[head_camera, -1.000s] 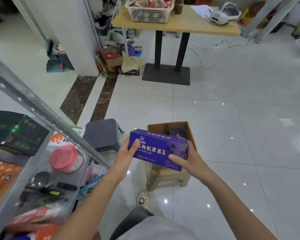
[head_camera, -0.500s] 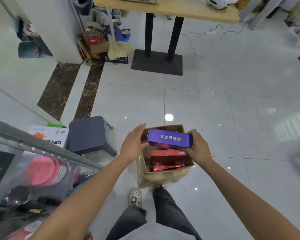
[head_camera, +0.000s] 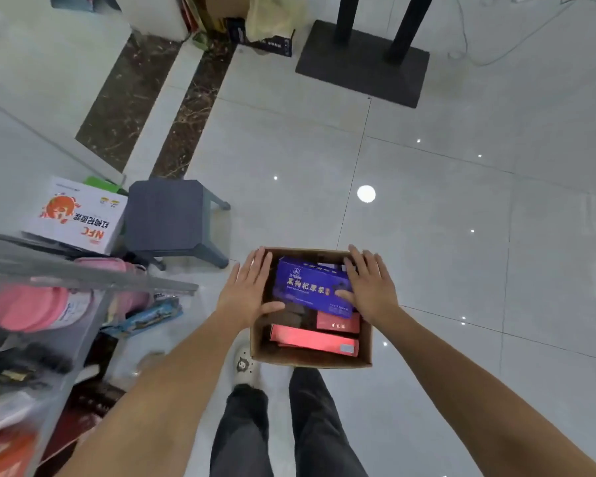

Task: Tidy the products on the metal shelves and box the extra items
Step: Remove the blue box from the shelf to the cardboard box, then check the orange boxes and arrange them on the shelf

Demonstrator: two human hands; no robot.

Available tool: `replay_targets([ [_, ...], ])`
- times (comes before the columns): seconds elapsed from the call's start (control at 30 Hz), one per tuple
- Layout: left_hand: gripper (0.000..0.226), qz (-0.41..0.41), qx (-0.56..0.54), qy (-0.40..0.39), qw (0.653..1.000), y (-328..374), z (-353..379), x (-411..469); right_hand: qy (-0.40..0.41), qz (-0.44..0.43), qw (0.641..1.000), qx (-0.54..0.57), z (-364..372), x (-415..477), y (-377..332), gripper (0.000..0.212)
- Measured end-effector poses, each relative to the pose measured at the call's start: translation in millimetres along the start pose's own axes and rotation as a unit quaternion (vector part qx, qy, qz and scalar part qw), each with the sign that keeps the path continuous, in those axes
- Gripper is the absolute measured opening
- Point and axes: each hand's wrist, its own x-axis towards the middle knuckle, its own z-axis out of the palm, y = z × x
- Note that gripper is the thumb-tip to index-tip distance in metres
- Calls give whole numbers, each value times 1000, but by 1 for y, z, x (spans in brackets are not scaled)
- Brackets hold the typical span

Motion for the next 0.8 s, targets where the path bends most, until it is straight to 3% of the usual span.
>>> replay_targets([
  [0.1,108,-21,8,18,1000,4,15,6,-5,-10,998,-65,15,3,16,72],
  [0.23,109,-33,15,37,999,6,25,9,115,-41,992,-33,20,7,20,68],
  [0.4,102,-40,14,44,998,7,23,4,114,-55,991,-38,26,5,24,70],
  [0.53,92,-115,-12,77,990,1,13,-27,37,-47,996,-68,9,3,20,79],
  [0.8,113,-352,-126,150,915,-18,42,-209,108,-200,967,-117,-52,-34,-72,79],
])
